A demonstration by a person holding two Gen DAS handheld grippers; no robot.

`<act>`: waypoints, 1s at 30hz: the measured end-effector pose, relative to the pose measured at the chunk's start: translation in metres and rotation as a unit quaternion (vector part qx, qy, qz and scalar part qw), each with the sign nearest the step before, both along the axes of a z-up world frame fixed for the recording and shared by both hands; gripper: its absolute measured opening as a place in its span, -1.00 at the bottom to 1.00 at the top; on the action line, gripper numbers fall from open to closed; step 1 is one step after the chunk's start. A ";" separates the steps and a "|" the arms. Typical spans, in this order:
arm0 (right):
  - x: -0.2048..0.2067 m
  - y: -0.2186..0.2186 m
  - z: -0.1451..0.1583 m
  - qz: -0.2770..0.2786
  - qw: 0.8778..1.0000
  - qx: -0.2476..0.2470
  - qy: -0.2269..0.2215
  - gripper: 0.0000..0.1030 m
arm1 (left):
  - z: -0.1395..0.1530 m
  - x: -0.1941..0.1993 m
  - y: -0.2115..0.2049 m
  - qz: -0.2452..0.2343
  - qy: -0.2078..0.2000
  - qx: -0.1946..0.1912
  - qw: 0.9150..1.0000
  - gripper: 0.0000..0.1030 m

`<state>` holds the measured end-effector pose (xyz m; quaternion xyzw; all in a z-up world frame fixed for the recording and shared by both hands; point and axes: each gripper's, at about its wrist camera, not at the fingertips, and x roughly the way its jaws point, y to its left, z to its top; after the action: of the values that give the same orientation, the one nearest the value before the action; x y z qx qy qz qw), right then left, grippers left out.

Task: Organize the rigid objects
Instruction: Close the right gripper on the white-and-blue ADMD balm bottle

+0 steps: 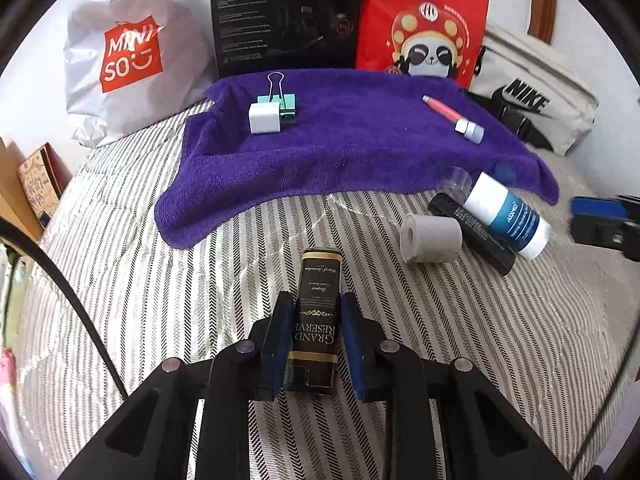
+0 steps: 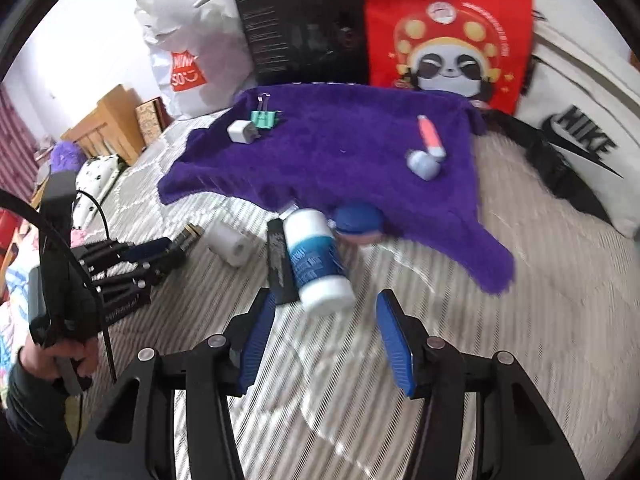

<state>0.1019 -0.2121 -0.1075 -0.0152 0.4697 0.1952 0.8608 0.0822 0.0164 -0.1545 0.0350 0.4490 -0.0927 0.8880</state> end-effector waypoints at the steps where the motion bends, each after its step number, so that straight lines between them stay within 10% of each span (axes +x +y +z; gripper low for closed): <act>1: 0.007 0.004 -0.003 0.007 1.000 -0.002 0.003 0.03 | 0.000 -0.001 0.001 -0.001 -0.003 -0.002 1.000 -0.54; 13: 0.044 0.034 -0.041 0.044 0.998 -0.040 0.014 -0.23 | -0.001 -0.006 0.001 -0.002 -0.021 -0.002 1.000 -0.54; 30: 0.012 0.011 -0.048 -0.045 0.995 -0.086 0.026 -0.24 | -0.001 -0.007 0.001 0.000 -0.022 -0.003 1.000 -0.54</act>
<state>0.1134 -0.2014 -0.1559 -0.0629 0.5074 0.1158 0.8516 0.0751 0.0169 -0.1559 0.0347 0.4292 -0.0932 0.8977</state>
